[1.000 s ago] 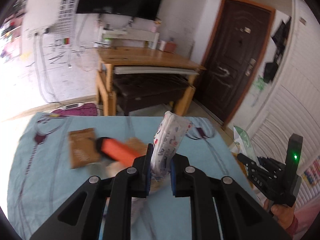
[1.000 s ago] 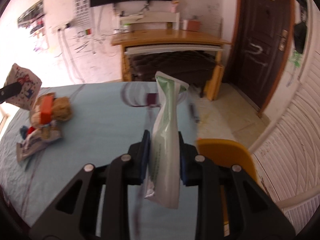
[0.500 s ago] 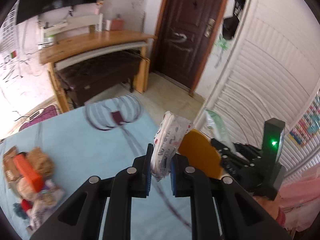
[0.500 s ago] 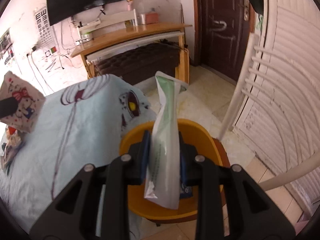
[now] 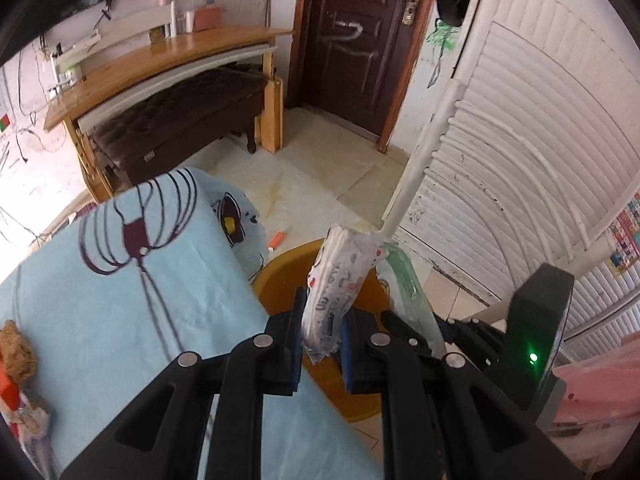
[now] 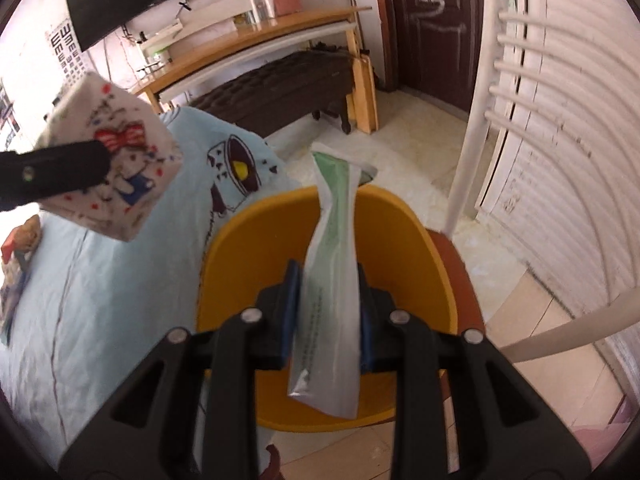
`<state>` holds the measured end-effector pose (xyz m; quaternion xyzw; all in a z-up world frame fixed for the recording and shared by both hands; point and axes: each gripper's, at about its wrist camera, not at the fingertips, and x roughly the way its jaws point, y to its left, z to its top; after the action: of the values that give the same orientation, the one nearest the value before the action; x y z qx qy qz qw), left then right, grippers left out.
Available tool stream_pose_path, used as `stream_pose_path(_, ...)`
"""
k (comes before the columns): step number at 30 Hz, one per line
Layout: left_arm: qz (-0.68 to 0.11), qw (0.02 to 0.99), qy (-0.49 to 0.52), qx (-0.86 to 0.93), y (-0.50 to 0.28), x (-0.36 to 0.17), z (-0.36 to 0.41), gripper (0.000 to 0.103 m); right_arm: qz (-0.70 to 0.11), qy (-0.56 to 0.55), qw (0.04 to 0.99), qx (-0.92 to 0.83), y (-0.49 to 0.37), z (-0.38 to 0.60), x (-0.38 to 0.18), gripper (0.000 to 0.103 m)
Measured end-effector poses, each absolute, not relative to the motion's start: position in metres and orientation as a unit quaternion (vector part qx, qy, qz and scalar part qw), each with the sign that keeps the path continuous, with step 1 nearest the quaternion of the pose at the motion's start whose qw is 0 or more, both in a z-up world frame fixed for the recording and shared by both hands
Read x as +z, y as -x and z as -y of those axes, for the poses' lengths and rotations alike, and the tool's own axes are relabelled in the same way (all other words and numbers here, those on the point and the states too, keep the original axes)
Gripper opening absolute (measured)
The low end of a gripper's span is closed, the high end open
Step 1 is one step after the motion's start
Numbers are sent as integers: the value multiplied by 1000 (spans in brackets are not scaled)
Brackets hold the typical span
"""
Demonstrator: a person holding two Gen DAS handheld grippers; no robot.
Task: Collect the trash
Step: 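Carry the tissue pack and the tube over the orange bucket, then open both tools to drop the tissue pack and tube into the bucket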
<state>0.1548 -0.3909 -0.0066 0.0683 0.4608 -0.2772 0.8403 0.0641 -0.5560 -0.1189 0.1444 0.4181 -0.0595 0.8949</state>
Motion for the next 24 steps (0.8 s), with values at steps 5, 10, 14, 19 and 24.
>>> stream_pose_path(5, -478, 828, -55, -288, -167, -21, 397, 11, -422, -151, 892, -57, -67, 560, -126, 30)
stream_pose_path(10, -486, 820, -53, -298, -171, -30, 396, 15, -418, -162, 892, -58, -66, 564, -127, 57)
stream_pose_path(14, -491, 814, -43, -306, -174, -34, 391, 23, -417, -164, 892, -61, -66, 564, -126, 57)
stream_pose_path(19, -486, 813, -29, -320, -173, -32, 382, 83, -414, -166, 893, -65, -66, 567, -124, 57)
stream_pose_path(24, -484, 815, -5, -318, -170, -26, 367, 84, -410, -168, 894, -69, -63, 568, -123, 58)
